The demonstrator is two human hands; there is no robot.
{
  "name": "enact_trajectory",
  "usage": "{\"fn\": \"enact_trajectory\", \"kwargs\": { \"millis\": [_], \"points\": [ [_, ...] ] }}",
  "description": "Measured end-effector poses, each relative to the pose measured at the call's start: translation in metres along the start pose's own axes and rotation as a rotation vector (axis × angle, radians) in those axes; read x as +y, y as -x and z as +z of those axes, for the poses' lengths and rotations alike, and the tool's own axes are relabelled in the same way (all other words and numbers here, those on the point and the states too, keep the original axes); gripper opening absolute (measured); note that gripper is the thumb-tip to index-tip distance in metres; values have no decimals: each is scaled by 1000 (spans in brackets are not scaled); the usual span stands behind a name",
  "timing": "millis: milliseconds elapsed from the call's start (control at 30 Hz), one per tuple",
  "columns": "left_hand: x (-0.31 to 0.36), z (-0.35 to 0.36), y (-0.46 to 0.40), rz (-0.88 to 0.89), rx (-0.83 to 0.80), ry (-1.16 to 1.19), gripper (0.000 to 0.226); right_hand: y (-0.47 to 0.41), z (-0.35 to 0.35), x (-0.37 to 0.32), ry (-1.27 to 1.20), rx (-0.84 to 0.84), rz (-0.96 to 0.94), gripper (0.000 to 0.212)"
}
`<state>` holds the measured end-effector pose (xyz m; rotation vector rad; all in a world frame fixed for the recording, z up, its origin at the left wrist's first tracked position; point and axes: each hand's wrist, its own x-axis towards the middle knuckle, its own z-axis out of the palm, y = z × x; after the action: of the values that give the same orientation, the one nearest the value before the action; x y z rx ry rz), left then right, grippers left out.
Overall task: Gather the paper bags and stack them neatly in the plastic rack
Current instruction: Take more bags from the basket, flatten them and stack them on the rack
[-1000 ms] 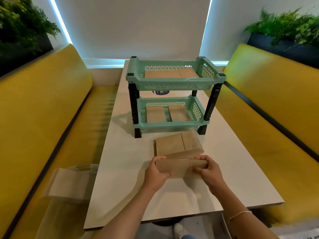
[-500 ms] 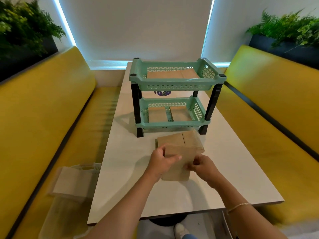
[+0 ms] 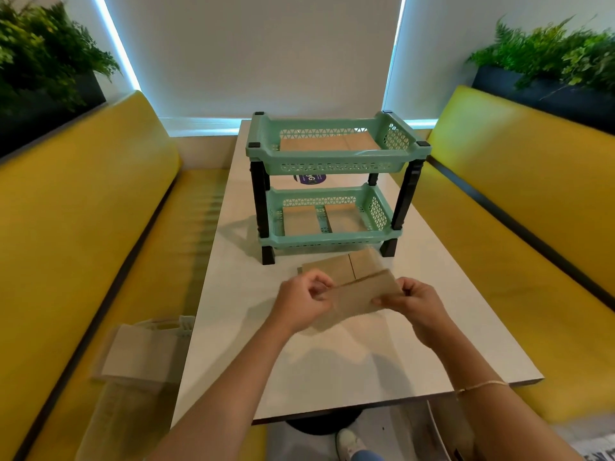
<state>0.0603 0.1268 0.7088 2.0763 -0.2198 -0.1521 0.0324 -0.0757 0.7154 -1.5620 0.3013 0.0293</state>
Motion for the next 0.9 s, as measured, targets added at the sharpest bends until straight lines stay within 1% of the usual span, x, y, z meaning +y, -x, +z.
{"fn": "enact_trajectory", "kwargs": {
  "millis": [67,100,167,233,300,400,467,567,633,700,800,833,900],
  "points": [
    [-9,-3,3,-72,47,258,29,2,-4,15,51,31,61,25],
    [-16,0,6,-108,52,317,31,3,-4,24,87,42,92,23],
    [-31,12,11,-148,42,325,35,4,0,42,172,52,138,22],
    [-41,23,15,-164,25,320,39,5,5,55,235,51,149,28],
    [-45,30,17,-159,9,290,39,5,7,59,254,37,147,29],
    [-42,25,17,-114,-8,172,33,5,5,50,287,-9,126,25],
    [-32,13,12,-83,-30,73,30,3,2,35,308,-37,98,24],
    [-11,-8,-5,-27,-104,-63,26,-6,2,2,300,-60,58,25],
    [5,-18,-19,-34,-109,-57,24,-18,3,-20,219,-45,45,21],
    [14,-22,-34,-125,-66,113,24,-33,6,-36,90,-12,63,16],
    [25,-21,-58,-335,6,518,22,-57,16,-47,-37,-46,134,21],
    [25,-18,-66,-382,30,585,22,-65,21,-47,-26,-62,152,22],
    [23,-13,-84,-435,66,606,26,-82,35,-47,25,-103,177,23]
  ]
}}
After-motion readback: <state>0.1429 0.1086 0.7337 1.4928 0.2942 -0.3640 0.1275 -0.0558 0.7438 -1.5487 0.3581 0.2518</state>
